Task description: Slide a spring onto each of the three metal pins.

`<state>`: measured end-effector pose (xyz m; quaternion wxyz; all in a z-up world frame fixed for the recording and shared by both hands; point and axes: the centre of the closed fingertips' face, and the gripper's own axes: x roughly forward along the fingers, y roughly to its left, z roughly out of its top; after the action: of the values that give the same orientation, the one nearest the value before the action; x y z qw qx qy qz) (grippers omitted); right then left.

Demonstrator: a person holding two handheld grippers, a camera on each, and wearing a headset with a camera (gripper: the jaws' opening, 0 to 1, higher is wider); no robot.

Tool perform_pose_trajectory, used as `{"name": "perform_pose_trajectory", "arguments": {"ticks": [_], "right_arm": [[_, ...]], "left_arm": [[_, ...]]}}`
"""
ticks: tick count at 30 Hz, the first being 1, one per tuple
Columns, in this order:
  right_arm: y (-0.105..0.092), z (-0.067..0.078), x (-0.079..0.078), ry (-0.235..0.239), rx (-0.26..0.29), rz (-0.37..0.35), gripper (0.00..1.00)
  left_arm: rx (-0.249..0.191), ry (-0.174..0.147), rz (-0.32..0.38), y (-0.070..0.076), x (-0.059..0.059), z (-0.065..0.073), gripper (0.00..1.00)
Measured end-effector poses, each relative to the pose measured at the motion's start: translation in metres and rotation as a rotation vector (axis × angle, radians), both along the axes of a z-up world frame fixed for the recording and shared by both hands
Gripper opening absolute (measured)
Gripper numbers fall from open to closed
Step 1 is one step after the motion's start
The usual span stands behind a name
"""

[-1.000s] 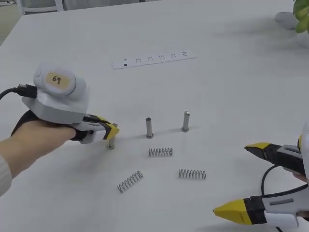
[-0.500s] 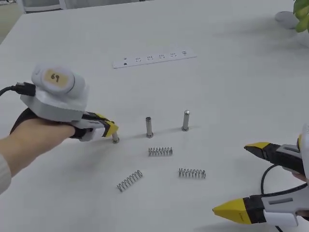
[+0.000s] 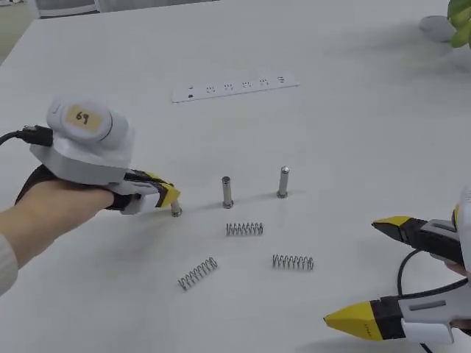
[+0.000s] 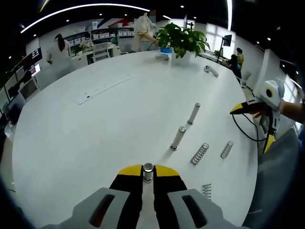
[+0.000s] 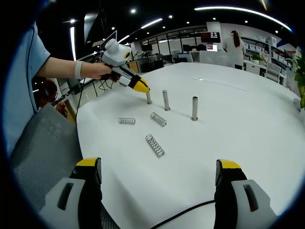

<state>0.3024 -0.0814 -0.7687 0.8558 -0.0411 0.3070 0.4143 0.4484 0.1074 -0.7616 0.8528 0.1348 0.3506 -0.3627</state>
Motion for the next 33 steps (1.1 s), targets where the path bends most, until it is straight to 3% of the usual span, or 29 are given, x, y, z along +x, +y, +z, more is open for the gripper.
{"name": "perform_pose_trajectory", "arguments": {"ticks": [26, 33], "right_arm": [[-0.0001, -0.0011, -0.0015, 0.006, -0.001, 0.002, 0.98], [-0.0001, -0.0015, -0.0017, 0.008, -0.002, 0.001, 0.98]], "left_arm": [[0.015, -0.012, -0.029, -0.0012, -0.0048, -0.0025, 0.0], [0.007, -0.012, -0.03, -0.0017, -0.0059, -0.0033, 0.08]]}}
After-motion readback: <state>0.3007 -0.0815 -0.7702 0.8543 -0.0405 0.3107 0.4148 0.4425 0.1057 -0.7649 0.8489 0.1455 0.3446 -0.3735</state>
